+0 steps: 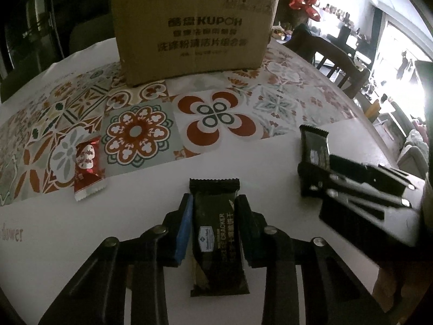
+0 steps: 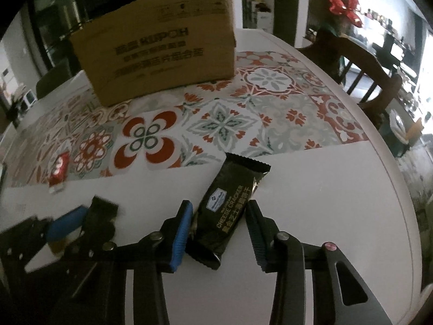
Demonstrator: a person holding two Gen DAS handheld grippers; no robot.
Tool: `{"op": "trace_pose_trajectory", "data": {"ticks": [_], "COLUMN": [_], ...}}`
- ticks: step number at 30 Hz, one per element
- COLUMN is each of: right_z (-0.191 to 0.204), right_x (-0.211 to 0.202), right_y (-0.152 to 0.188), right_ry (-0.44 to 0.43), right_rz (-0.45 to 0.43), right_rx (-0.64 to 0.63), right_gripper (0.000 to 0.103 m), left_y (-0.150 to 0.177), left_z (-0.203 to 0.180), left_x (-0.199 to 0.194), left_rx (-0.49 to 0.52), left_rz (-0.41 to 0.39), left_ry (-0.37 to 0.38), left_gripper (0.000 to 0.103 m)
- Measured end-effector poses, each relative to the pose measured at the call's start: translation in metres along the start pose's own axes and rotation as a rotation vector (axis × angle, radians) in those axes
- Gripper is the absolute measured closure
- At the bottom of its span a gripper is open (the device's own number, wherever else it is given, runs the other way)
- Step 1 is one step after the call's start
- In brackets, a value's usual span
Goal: Organize snacks
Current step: 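Grasp a dark cracker bar with the left tool while the right tool grasps another, then carry both cracker bars into the box and open both tools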
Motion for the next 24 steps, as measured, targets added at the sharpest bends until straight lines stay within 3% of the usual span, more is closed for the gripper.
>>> {"op": "trace_pose_trajectory", "data": {"ticks": [7, 12, 24], "right_z": [0.008, 0.007, 0.015], "right_x": [-0.006, -0.010, -0.038], "right_y": [0.011, 0.012, -0.005], "right_ry": [-0.035, -0.054, -0.082], "right_rz": [0.005, 0.006, -0.094], "right_rx": [-0.038, -0.029, -0.063], "right_gripper": [0.063, 0.063, 0.063], "left_y": [-0.003, -0.008, -0.024], "left_z": [0.002, 0.005, 0.011], "left_x": [-0.002, -0.017, -0.043], "left_rx": [-0.021, -0.024, -0.035], "left_rz": [-0.006, -0.054, -0.143], "left_ry": [0.009, 0.001, -0.015], "left_gripper": [0.073, 0.073, 0.073]}}
Point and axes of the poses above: each gripper's, at about its wrist camera, not at the fingertips, and x roughly the way its jaws point, z to its left, y to its underside, the point moved 1 cm from there along x, roughly the way its jaws point, and after that the axes turned 10 degrees about -y, right-handed, at the moved point
